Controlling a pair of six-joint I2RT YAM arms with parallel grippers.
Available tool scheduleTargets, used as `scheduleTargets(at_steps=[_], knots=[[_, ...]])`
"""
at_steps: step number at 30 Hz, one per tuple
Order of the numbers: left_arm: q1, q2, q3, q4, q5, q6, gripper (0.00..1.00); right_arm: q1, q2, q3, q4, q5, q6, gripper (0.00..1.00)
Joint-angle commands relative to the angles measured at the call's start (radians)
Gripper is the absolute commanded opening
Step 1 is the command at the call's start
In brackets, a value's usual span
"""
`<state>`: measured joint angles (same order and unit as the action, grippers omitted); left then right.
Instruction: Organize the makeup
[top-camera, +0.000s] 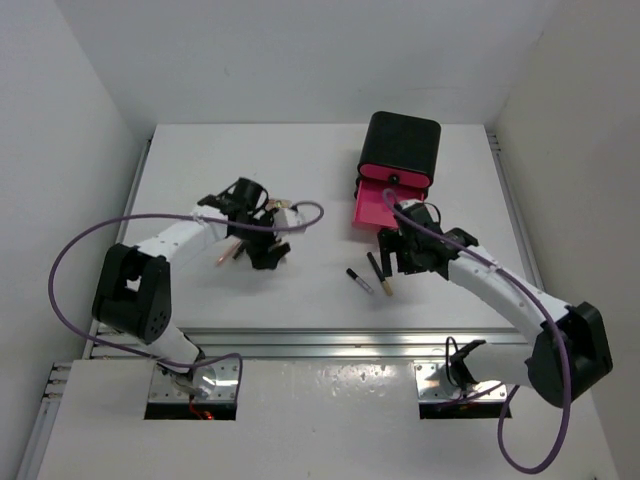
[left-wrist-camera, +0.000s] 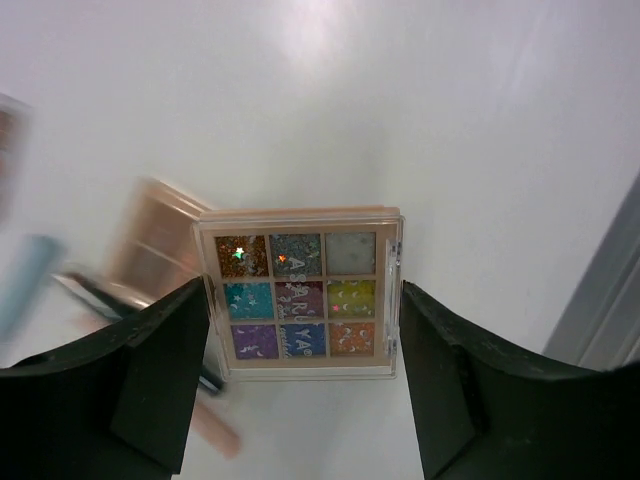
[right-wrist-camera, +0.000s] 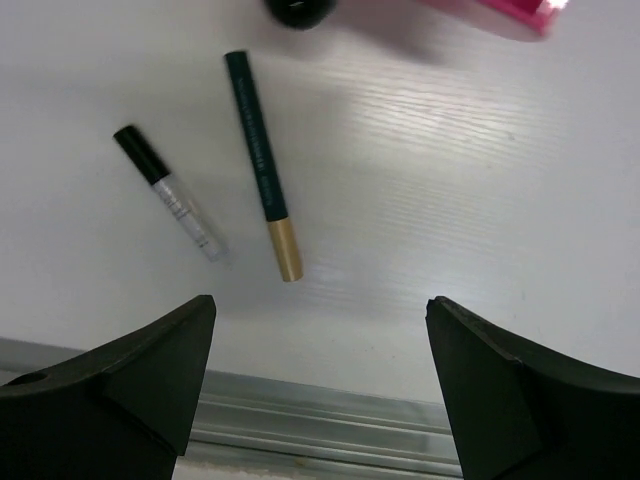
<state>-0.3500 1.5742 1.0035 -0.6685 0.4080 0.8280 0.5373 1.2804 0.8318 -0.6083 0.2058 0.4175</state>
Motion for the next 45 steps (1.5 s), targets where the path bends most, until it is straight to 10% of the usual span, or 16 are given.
scheduleTargets(at_steps=[1,9,16,36,45], knots=[[-0.035,0.009,0.243,0.010,0.109,-0.295,0.48,-0.065,-0.084,0.038,-0.053,0.069,0.160,0.86],[-0.193,0.291,0.743,0.101,-0.083,-0.873,0.44,-0.137,-0.256,-0.051,-0.125,0.207,0.296,0.85],[-0.345,0.539,1.076,0.141,-0.284,-1.075,0.44,-0.146,-0.299,-0.025,-0.223,0.308,0.288,0.85],[-0.474,0.783,1.173,0.185,-0.710,-1.281,0.58,-0.158,-0.423,-0.056,-0.314,0.394,0.205,0.87],[-0.483,0.793,1.193,0.216,-0.732,-1.232,0.93,-0.157,-0.380,-0.023,-0.283,0.357,0.133,0.92]])
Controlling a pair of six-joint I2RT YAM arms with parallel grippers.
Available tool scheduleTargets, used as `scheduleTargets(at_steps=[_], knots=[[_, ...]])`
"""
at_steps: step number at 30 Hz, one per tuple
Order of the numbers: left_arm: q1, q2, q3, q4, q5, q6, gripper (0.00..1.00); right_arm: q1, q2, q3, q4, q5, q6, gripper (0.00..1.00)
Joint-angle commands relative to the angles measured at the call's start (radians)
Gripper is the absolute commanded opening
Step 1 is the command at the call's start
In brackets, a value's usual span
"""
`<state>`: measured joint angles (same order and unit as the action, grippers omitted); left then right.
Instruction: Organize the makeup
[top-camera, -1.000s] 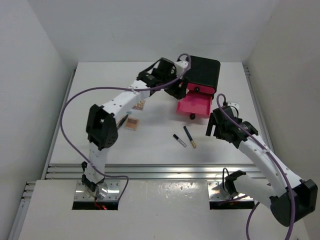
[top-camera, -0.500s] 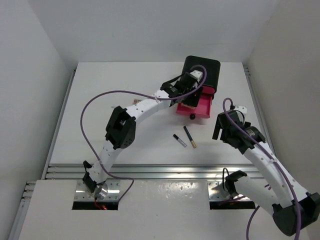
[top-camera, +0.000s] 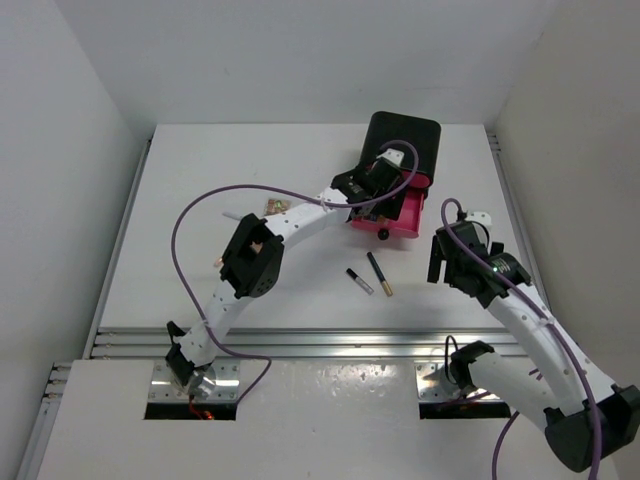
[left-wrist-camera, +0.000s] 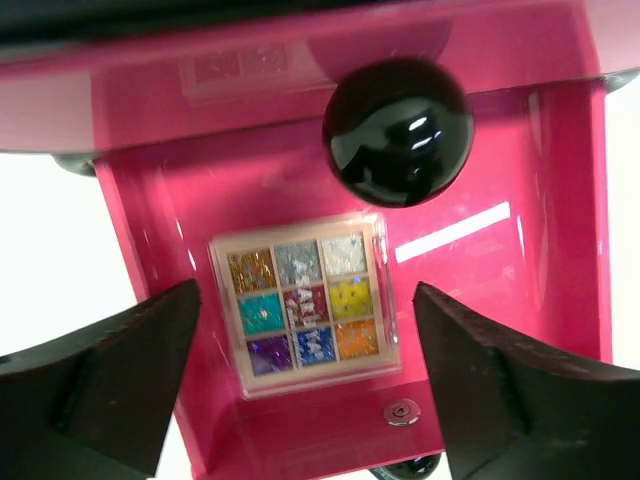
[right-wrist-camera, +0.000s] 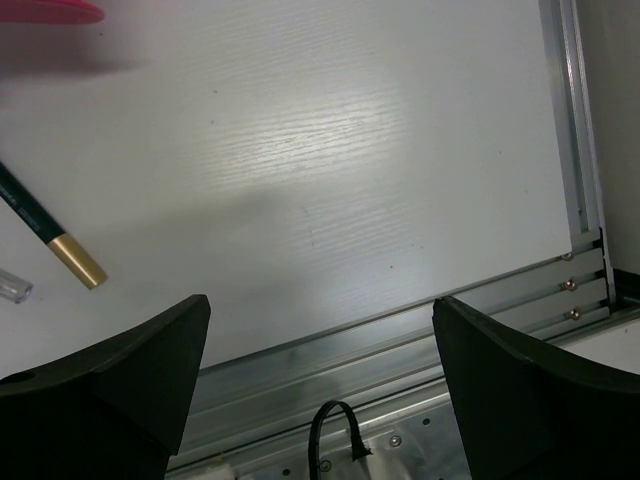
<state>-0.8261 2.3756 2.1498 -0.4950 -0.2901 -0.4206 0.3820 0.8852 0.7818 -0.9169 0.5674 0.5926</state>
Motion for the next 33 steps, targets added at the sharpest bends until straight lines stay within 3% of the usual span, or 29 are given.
scheduleTargets(at_steps=[1,3,10,15,19,24,28,33], knots=[[-0.007,-0.009,0.057,0.042,-0.024,0.017,0.95,-0.002,0.021,0.045,0.029,-0.012,-0.050,0.93],[-0.007,-0.018,0.067,0.042,-0.015,0.042,0.99,-0.003,0.034,0.059,0.030,-0.017,-0.062,0.94],[-0.007,-0.071,0.140,0.042,0.014,0.124,0.99,-0.005,0.043,0.125,0.073,-0.055,-0.172,0.94],[0.004,-0.221,0.128,0.032,0.025,0.267,0.99,-0.003,0.096,0.248,0.147,-0.257,-0.353,0.94],[0.073,-0.367,0.004,0.001,0.071,0.357,0.99,-0.003,0.179,0.318,0.171,-0.368,-0.401,0.94],[0.162,-0.666,-0.316,-0.031,0.059,0.371,0.98,-0.003,0.210,0.292,0.240,-0.423,-0.369,0.94],[0.237,-0.809,-0.565,-0.111,0.046,0.323,0.95,-0.003,0.210,0.229,0.285,-0.449,-0.318,0.94],[0.320,-0.836,-0.789,-0.149,0.141,0.250,1.00,0.011,0.222,0.195,0.308,-0.477,-0.272,0.94]])
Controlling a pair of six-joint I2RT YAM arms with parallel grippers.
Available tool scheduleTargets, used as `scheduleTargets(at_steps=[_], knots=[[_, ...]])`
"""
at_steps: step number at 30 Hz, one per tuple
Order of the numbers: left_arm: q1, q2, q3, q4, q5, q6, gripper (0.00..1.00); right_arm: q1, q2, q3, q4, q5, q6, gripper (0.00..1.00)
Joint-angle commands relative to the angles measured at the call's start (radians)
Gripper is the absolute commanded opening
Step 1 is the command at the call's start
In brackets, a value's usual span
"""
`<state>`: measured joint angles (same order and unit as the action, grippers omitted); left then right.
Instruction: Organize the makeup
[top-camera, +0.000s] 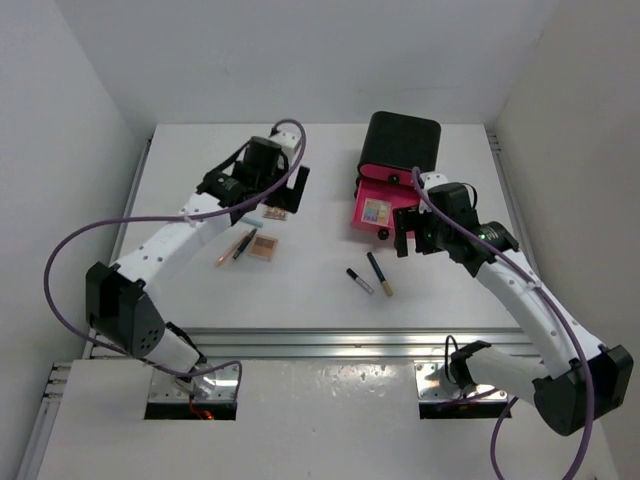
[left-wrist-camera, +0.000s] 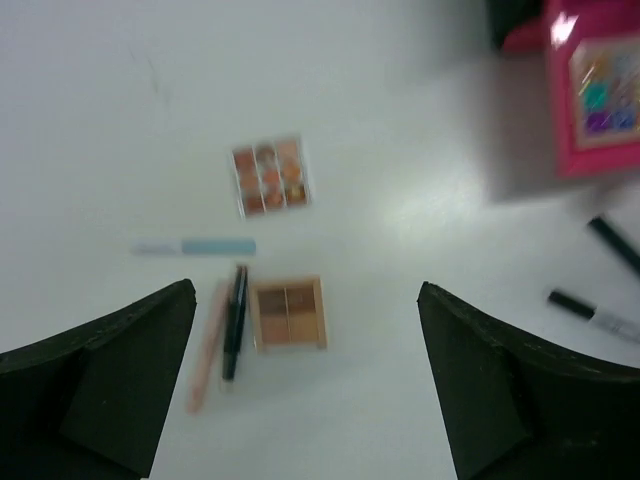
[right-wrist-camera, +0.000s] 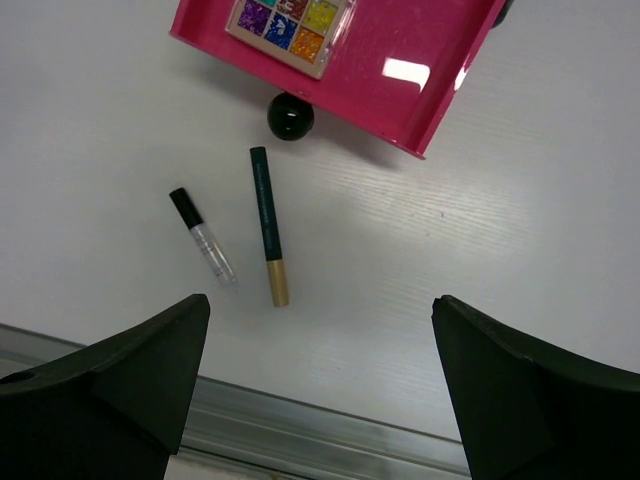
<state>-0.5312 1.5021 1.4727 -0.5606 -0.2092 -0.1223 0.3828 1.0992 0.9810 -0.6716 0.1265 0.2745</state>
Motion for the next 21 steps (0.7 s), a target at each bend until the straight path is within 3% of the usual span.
scheduleTargets(at_steps=[1,7,21], knots=[[0.025,0.050,-0.133,-0.084,0.060,-0.048,1.00,0.011,0.010,-0.004,0.055,-0.039,0.048,0.94],[0.078,0.150,-0.222,-0.084,0.060,-0.060,1.00,0.025,0.034,0.005,0.024,-0.044,0.068,0.92],[0.158,0.329,-0.232,-0.009,0.157,-0.125,1.00,0.057,0.016,-0.013,0.004,0.005,0.100,0.90]])
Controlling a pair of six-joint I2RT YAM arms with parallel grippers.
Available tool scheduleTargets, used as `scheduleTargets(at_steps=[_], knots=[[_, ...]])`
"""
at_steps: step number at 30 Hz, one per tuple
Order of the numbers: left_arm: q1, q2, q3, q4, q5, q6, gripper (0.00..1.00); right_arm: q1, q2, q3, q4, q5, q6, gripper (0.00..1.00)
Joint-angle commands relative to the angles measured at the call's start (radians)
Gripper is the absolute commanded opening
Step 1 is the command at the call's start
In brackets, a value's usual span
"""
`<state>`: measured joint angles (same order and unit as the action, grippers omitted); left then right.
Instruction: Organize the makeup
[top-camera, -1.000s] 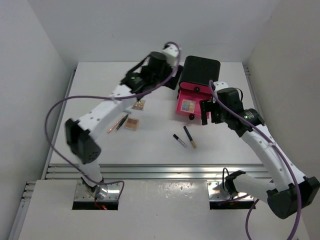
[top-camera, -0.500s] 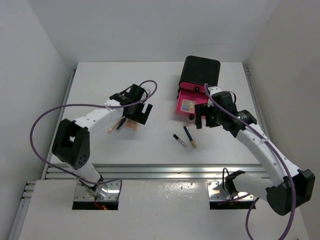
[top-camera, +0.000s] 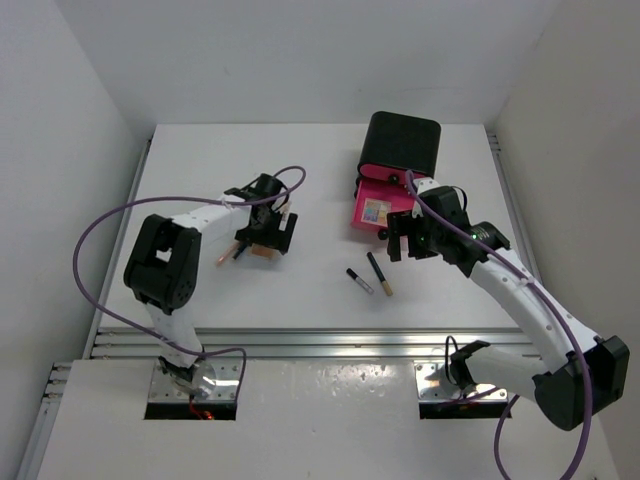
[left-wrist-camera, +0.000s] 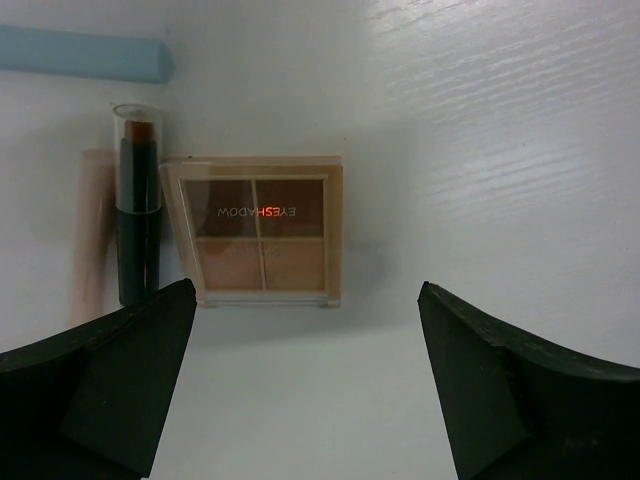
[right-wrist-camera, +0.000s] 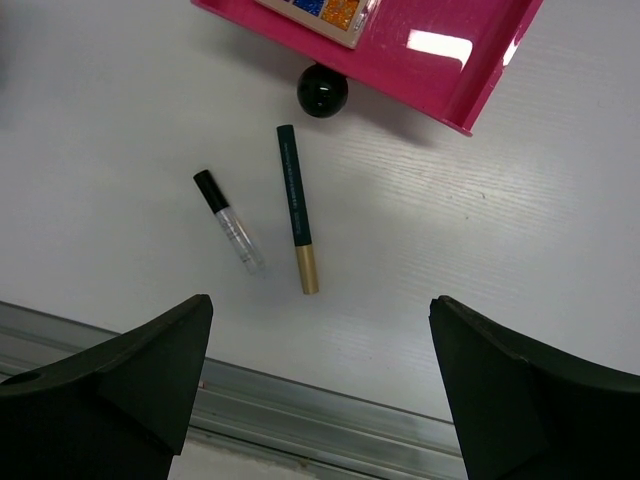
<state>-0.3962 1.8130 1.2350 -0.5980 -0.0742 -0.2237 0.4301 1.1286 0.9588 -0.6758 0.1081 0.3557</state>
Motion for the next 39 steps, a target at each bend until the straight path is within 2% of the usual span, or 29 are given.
scheduleTargets(at_steps=[1,31,34,35,39], knots=[[0.023,0.019,0.006,0.029,0.022,-0.032,1.00,0.009,-0.012,0.011,0.010,0.022,0.020,0.90],[0.051,0.109,-0.003,0.056,0.013,-0.014,0.99,0.013,0.002,0.020,-0.005,0.033,0.022,0.90],[0.042,0.118,-0.003,0.067,0.037,-0.003,0.90,0.012,0.000,0.026,-0.010,0.035,0.020,0.90],[0.042,0.118,-0.003,0.067,0.037,-0.003,0.83,0.013,0.002,0.026,-0.014,0.036,0.019,0.90],[-0.001,0.118,0.006,0.078,0.047,0.018,0.69,0.010,-0.009,0.020,-0.030,0.050,0.020,0.90]])
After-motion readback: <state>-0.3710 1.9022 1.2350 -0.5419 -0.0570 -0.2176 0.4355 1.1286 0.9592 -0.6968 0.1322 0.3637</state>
